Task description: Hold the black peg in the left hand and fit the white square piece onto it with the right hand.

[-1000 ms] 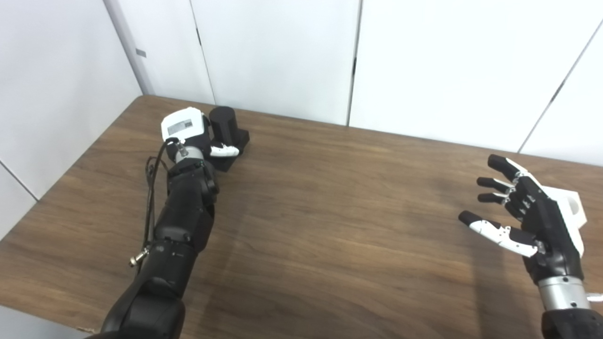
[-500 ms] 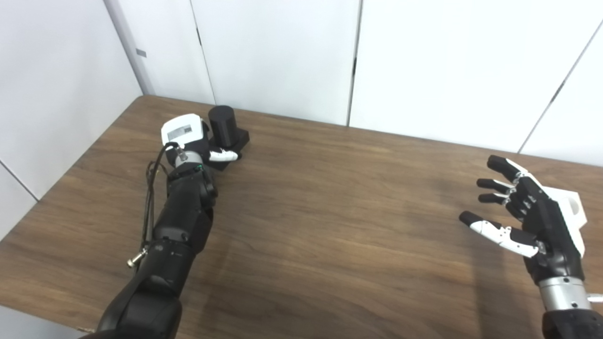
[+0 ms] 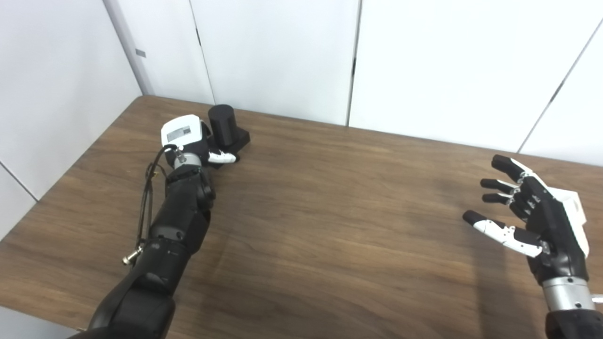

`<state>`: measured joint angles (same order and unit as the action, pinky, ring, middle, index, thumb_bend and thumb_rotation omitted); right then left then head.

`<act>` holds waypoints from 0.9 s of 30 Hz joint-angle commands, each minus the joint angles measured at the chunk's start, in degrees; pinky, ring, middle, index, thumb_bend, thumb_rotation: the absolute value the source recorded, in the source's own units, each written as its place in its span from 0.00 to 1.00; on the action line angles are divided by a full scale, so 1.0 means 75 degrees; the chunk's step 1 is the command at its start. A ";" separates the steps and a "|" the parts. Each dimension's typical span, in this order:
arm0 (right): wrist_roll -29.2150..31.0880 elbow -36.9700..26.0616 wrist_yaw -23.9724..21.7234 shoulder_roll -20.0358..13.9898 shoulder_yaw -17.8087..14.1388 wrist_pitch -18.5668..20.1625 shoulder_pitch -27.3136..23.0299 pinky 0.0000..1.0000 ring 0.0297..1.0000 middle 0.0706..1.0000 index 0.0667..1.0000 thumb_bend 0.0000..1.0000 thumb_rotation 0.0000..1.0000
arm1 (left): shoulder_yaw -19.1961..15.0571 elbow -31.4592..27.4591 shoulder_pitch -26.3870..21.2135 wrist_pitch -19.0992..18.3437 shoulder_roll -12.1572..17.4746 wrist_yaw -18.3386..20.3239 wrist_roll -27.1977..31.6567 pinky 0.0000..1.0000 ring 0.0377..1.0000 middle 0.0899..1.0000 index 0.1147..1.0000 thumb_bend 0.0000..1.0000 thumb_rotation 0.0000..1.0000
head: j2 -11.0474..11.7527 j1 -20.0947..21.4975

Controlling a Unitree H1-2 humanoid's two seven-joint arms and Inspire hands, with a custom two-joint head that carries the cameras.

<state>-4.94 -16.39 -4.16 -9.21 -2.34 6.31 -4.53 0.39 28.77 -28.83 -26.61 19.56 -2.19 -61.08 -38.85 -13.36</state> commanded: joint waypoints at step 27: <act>-0.0015 -0.0344 0.0036 -0.0095 -0.0067 -0.0142 -0.0160 0.62 0.71 0.82 0.78 0.59 0.05 | 0.0733 -0.0297 -0.0037 0.0194 0.0758 -0.0400 0.1468 0.64 0.82 0.82 0.42 0.53 0.07 | -0.0103 0.0036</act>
<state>-5.11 -16.48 -4.18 -9.25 -2.41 6.31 -4.47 5.61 27.45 -28.54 -26.10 23.50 -4.48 -50.93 -39.55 -13.01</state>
